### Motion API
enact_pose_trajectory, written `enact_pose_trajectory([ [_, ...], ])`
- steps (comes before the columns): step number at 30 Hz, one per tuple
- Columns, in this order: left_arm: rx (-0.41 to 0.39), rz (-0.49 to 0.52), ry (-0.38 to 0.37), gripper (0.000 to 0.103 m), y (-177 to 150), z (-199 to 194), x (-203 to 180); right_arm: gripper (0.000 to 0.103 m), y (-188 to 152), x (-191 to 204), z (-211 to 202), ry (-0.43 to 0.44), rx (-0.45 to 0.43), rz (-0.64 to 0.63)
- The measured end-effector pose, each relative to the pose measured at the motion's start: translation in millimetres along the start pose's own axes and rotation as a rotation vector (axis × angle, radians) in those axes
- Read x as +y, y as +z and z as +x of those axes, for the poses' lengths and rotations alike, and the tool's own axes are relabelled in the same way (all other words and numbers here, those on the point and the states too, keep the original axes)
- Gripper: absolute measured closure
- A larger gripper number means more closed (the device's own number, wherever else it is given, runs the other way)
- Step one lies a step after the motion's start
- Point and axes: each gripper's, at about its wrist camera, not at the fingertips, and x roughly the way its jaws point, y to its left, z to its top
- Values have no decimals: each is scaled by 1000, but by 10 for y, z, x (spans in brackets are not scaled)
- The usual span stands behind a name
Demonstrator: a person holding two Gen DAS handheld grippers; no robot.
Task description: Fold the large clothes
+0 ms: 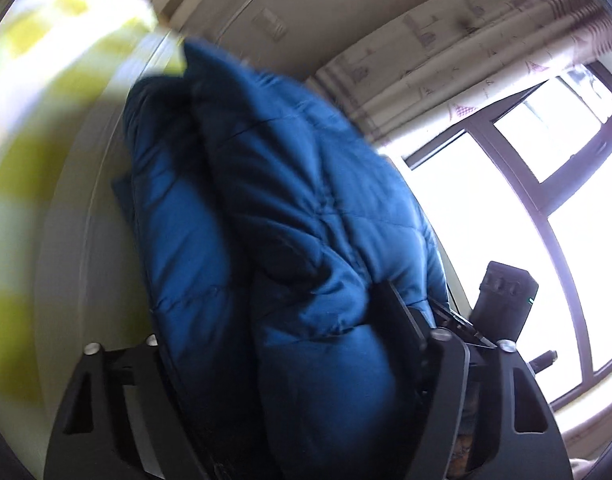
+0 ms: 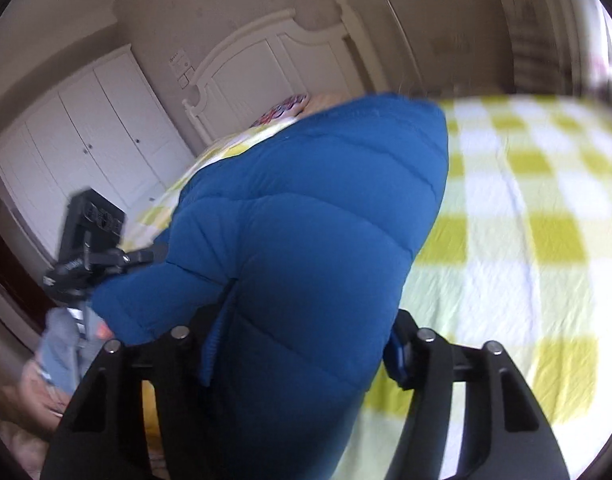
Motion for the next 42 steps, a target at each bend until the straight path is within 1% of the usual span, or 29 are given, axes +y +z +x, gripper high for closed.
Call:
enact_pose_trajectory([
  [3, -59, 35, 0, 42, 360, 186, -152, 48, 281, -90, 29, -51, -62, -81],
  [5, -76, 55, -9, 42, 599, 356, -199, 48, 457, -230, 33, -60, -113, -93],
  [6, -84, 61, -6, 42, 725, 472, -215, 48, 559, -344, 73, -66, -119, -83],
  [8, -72, 37, 7, 42, 931, 746, -169, 47, 730, -584, 202, -79, -103, -42],
  [10, -22, -34, 42, 41, 1079, 1128, 35, 43, 848, -865, 399, -100, -47, 34],
  [11, 8, -81, 69, 36, 1094, 1267, 170, 32, 859, -988, 516, -134, 4, 67],
  [12, -2, -108, 66, 21, 1079, 1321, 256, 16, 839, -1137, 614, -164, 36, 127],
  [13, -10, -115, 51, 18, 1059, 1337, 290, 10, 822, -1214, 585, -178, 29, 156],
  [14, -12, -117, 46, 17, 1033, 1336, 297, 9, 818, -1226, 550, -190, 31, 174],
  [16, -25, -104, 67, 15, 988, 1258, 267, 9, 807, -1107, 456, -262, 5, 156],
  [17, -35, -96, 79, 15, 972, 1212, 254, 9, 810, -964, 357, -332, -43, 115],
  [18, -50, -92, 84, 15, 942, 1146, 221, 9, 819, -798, 267, -366, -99, 66],
  [21, -119, -105, 66, 15, 824, 934, 126, 9, 848, -337, 258, -328, -167, -67],
  [22, -146, -110, 63, 15, 783, 848, 102, 9, 856, -203, 294, -328, -171, -108],
  [25, -340, -156, 105, 13, 532, 414, 128, 9, 880, 215, 574, -363, -142, -280],
  [27, -399, -185, 143, 13, 414, 219, 208, 9, 916, 398, 837, -377, -103, -356],
  [28, -413, -182, 169, 13, 379, 122, 226, 9, 887, 498, 1021, -372, -67, -399],
  [29, -421, -163, 195, 13, 417, 42, 212, 10, 877, 509, 1147, -371, -40, -444],
  [30, -432, -129, 224, 11, 416, -50, 218, 12, 785, 574, 1327, -377, 19, -512],
  [31, -445, -97, 249, 9, 402, -115, 143, 12, 689, 600, 1415, -407, 59, -552],
  [32, -468, -48, 285, 8, 388, -207, 37, 13, 570, 619, 1472, -433, 58, -593],
  [33, -489, -1, 322, 4, 367, -299, -49, 13, 497, 583, 1463, -430, 47, -595],
  [35, -520, 89, 410, 4, 351, -444, -256, 13, 517, 530, 1363, -397, 52, -543],
  [36, -528, 126, 447, 4, 330, -527, -349, 15, 548, 526, 1200, -353, 45, -500],
  [37, -544, 176, 496, 4, 293, -604, -494, 15, 541, 550, 1030, -319, 26, -474],
  [38, -561, 211, 531, 4, 192, -726, -551, 14, 520, 649, 779, -291, -19, -447],
  [39, -589, 252, 576, 4, 121, -806, -682, 13, 544, 632, 504, -277, -90, -419],
  [40, -628, 300, 618, 4, 56, -858, -877, 11, 541, 644, 329, -273, -133, -403],
  [42, -689, 368, 648, 4, -90, -984, -1132, 2, 503, 674, -135, -289, -240, -375],
])
